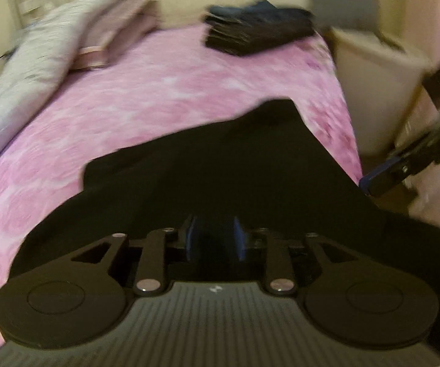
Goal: Fold clothes
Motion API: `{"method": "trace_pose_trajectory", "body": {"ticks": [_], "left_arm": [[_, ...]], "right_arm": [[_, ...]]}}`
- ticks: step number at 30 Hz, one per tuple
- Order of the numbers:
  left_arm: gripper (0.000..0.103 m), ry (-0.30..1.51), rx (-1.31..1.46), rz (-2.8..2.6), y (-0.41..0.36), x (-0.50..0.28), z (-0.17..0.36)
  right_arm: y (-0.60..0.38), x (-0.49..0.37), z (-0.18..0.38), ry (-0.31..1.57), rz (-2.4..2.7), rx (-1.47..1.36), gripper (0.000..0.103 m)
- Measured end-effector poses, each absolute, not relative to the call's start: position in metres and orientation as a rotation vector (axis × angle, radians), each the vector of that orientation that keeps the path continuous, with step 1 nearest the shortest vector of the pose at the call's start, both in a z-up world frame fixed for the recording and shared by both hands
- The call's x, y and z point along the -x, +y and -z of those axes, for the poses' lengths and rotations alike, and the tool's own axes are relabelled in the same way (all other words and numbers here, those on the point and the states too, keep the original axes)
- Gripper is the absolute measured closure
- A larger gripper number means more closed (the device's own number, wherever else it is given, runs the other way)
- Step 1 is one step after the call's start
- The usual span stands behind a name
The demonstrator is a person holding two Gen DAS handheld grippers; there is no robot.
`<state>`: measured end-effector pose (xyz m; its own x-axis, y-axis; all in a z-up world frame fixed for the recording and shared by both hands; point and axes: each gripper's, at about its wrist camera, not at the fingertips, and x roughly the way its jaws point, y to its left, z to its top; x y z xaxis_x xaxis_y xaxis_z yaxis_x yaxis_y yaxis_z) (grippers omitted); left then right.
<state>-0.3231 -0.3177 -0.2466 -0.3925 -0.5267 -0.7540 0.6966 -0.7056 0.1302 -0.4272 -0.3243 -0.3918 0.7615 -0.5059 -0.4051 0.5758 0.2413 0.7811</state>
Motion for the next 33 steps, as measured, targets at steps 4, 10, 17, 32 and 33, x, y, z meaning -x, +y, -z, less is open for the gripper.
{"method": "trace_pose_trajectory", "body": {"ticks": [4,10,17,32,33], "left_arm": [[0.084,0.306,-1.153,2.103,-0.33,0.344,0.27],[0.088,0.284,-1.167,2.113,-0.326,0.349,0.283],[0.083,0.274,-1.06,2.072,-0.32,0.315,0.258],[0.078,0.462,-0.851,1.841,-0.382,0.22,0.265],[0.078,0.482,-0.811,1.847,-0.383,0.216,0.259]], "right_arm": [[-0.34,0.401,0.415,0.116,0.667,-1.121,0.082],[-0.343,0.375,0.42,0.264,0.569,-1.085,0.084],[-0.319,0.386,0.379,0.312,0.719,-0.885,0.083],[-0.37,0.381,0.389,0.223,0.828,-0.864,0.067],[-0.373,0.389,0.382,0.202,0.869,-0.824,0.067]]}}
